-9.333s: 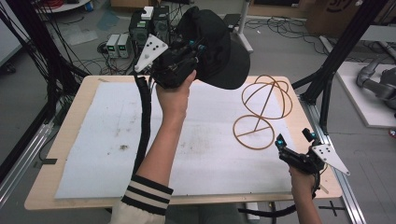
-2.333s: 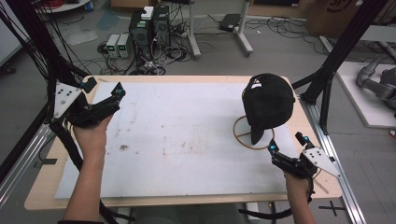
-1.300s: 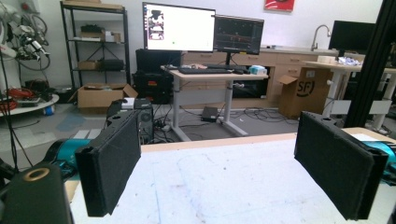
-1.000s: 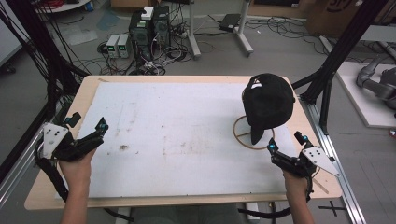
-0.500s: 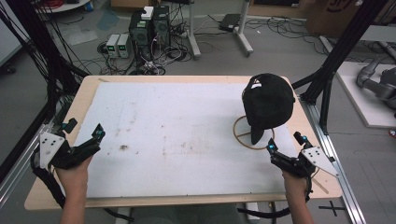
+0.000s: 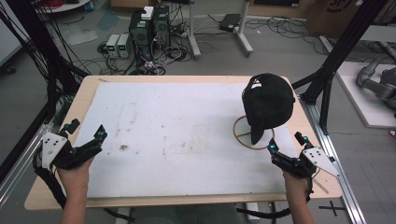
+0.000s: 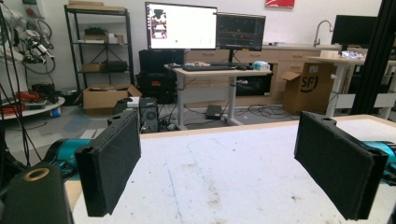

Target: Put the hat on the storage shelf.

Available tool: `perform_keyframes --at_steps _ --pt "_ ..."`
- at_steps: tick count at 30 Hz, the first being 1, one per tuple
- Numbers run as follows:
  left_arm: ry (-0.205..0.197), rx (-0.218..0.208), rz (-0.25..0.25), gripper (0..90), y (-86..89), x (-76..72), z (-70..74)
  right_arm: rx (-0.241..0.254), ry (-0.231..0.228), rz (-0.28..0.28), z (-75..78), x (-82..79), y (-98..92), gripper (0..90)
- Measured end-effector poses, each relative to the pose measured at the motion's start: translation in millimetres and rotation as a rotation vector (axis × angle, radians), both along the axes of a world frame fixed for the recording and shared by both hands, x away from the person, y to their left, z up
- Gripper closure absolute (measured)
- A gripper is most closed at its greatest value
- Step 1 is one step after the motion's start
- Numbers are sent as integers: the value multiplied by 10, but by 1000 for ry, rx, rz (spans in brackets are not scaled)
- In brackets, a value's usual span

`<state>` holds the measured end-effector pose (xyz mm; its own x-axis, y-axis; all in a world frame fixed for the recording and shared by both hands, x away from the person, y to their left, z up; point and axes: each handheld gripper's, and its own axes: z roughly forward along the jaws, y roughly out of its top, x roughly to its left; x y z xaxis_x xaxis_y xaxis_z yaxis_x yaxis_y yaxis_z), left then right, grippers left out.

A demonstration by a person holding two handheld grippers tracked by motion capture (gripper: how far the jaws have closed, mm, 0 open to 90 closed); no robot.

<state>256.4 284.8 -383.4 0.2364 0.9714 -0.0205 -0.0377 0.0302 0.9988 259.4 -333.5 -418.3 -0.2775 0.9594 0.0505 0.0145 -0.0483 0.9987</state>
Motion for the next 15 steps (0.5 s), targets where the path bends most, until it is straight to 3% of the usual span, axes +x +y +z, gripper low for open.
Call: perform_keyframes --at_steps 15 --pt "12 11 -7 150 -7 -10 -10 -7 -4 14 8 32 54 42"
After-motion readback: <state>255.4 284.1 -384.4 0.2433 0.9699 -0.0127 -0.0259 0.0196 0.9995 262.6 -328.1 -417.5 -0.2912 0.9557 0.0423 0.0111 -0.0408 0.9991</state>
